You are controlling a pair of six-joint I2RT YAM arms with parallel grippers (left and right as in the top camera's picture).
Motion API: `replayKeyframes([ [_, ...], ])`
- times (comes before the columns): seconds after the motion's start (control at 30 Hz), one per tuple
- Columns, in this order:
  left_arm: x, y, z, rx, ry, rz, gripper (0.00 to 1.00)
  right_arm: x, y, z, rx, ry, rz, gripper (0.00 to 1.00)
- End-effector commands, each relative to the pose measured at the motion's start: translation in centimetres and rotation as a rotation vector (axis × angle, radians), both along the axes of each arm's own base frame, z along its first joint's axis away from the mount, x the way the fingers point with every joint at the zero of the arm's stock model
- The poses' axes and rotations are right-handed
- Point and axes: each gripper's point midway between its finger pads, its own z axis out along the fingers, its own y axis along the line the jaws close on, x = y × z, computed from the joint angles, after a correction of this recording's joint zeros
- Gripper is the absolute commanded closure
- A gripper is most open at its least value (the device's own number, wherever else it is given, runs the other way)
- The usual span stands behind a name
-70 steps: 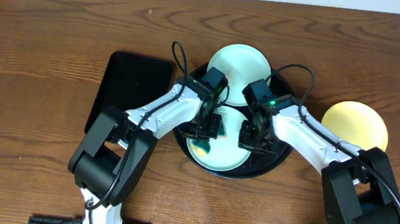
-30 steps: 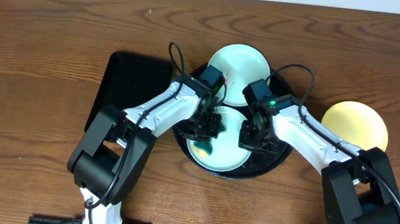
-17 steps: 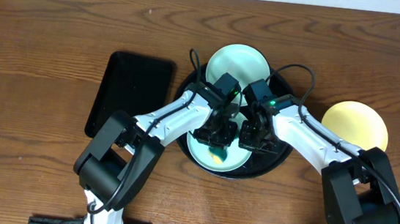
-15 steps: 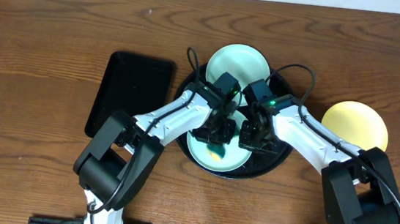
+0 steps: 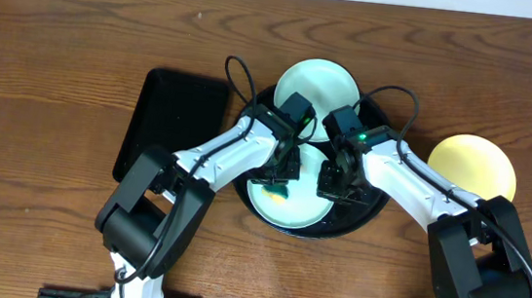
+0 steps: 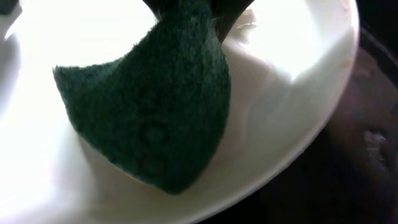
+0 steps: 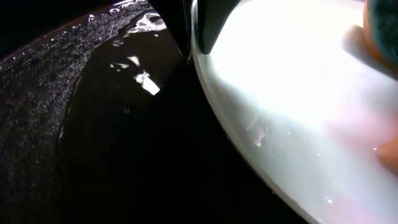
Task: Clean dirty plates on tray and stack at the side
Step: 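Scrub the pale green plate with the sponge in left gripper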
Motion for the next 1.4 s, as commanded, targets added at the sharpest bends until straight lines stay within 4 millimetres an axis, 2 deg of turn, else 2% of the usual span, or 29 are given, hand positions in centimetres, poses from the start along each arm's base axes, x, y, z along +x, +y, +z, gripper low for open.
replayKeyframes([
  [0.0, -3.3, -2.2, -0.3, -0.128, 0.124, -0.132, 0.93, -0.3, -0.4, -0.5, -0.033, 0.008, 0.021, 0.99],
  [0.1, -3.0, -3.4, -0.1, -0.169, 0.083, -0.205, 0.93, -0.2, -0.3, -0.5, -0.032, 0.007, 0.023, 0.99],
  [0.2, -1.2, -3.4, -0.4, -0.145, 0.001, -0.187, 0.93, -0.2, -0.3, -0.5, -0.033, 0.007, 0.023, 0.99],
  [0.3, 1.5, -1.9, -0.7, -0.036, -0.113, -0.102, 0.93, -0.2, -0.3, -0.5, -0.033, 0.007, 0.024, 0.99],
  [0.4, 3.6, 0.7, -0.8, 0.121, -0.216, -0.014, 0.92, -0.2, -0.4, -0.5, -0.033, 0.007, 0.024, 0.99],
  [0.5, 4.1, 2.7, -0.7, 0.224, -0.256, 0.038, 0.93, -0.2, -0.3, -0.5, -0.033, 0.007, 0.024, 0.99],
  [0.6, 3.1, 2.8, -0.9, 0.223, -0.206, 0.039, 0.93, -0.2, -0.3, -0.5, -0.033, 0.007, 0.024, 0.99],
  [0.67, 1.3, 2.0, -1.1, 0.167, -0.116, 0.025, 0.92, -0.2, -0.3, -0.5, -0.033, 0.007, 0.024, 0.99],
  [0.8, -2.9, -1.3, -0.7, -0.047, 0.098, -0.074, 0.93, -0.2, -0.3, -0.5, -0.033, 0.007, 0.024, 0.99],
  [0.9, -5.5, -4.4, 0.9, -0.268, 0.211, -0.202, 0.92, -0.2, -0.3, -0.5, -0.032, 0.006, 0.024, 0.99],
  [1.03, -6.7, -6.6, 2.5, -0.449, 0.235, -0.332, 0.92, -0.1, -0.3, -0.5, -0.03, 0.003, 0.024, 0.99],
  [1.13, -5.7, -7.1, 2.5, -0.469, 0.176, -0.375, 0.93, -0.1, -0.3, -0.5, -0.03, 0.001, 0.024, 0.99],
  [1.23, -3.4, -6.6, 1.5, -0.392, 0.068, -0.362, 0.93, -0.1, -0.3, -0.5, -0.03, 0.002, 0.024, 0.99],
  [1.37, 0.7, -2.4, -0.6, -0.097, -0.07, -0.166, 0.93, -0.2, -0.3, -0.5, -0.031, 0.004, 0.024, 0.99],
])
